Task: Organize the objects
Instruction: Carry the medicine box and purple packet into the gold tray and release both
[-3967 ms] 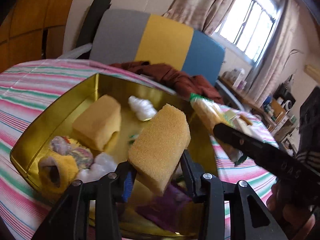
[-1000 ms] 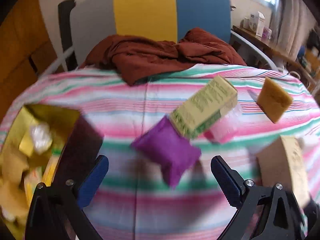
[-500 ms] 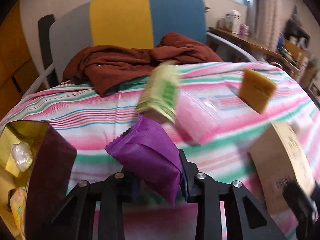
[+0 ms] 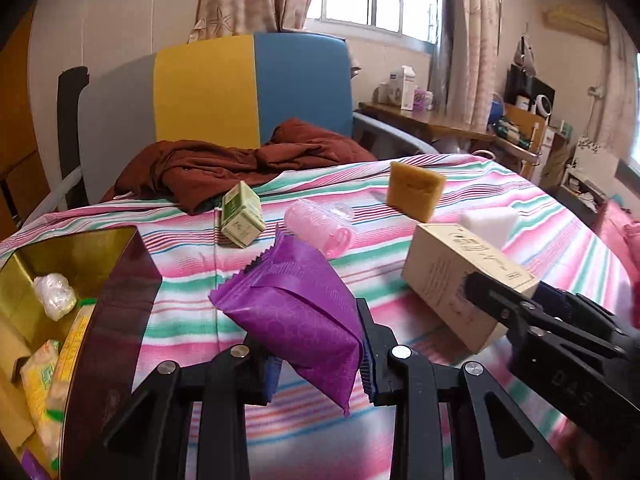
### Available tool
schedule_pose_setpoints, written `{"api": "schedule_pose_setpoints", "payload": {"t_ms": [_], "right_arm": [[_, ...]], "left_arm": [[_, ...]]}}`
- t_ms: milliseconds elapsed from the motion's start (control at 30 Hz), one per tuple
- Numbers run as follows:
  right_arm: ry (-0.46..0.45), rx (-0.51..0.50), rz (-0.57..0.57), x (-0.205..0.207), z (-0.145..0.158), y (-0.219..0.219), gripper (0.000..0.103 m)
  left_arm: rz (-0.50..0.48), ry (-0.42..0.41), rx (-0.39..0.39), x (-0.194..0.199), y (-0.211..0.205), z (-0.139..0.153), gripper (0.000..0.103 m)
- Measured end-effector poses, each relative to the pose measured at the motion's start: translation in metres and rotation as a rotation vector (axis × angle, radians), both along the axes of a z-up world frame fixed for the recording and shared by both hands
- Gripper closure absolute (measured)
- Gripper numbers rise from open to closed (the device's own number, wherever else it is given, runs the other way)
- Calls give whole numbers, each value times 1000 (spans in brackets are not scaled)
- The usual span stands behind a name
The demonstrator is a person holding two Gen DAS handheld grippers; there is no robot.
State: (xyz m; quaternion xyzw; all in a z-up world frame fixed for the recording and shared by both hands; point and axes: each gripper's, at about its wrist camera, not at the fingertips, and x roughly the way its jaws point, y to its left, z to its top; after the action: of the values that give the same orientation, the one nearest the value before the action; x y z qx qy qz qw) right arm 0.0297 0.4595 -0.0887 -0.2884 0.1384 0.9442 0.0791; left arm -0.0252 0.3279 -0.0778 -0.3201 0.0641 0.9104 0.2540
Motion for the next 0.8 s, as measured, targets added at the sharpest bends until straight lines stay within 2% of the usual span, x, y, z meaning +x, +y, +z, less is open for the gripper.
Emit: {"api": "schedule_pose_setpoints", "payload": {"t_ms": [200,500,800], "right_arm": [[7,-6,10,17,-1,-10,49],[9,-130,-30,37,-7,-1,50],[-6,-131,-42,45,-4,-15,50]], "left_arm": [[-7,-19,57,20,-24,-1,71],[-33,-33,45,37,-33,-8,71],[-53,-69,60,48,-43,-15,71]]}}
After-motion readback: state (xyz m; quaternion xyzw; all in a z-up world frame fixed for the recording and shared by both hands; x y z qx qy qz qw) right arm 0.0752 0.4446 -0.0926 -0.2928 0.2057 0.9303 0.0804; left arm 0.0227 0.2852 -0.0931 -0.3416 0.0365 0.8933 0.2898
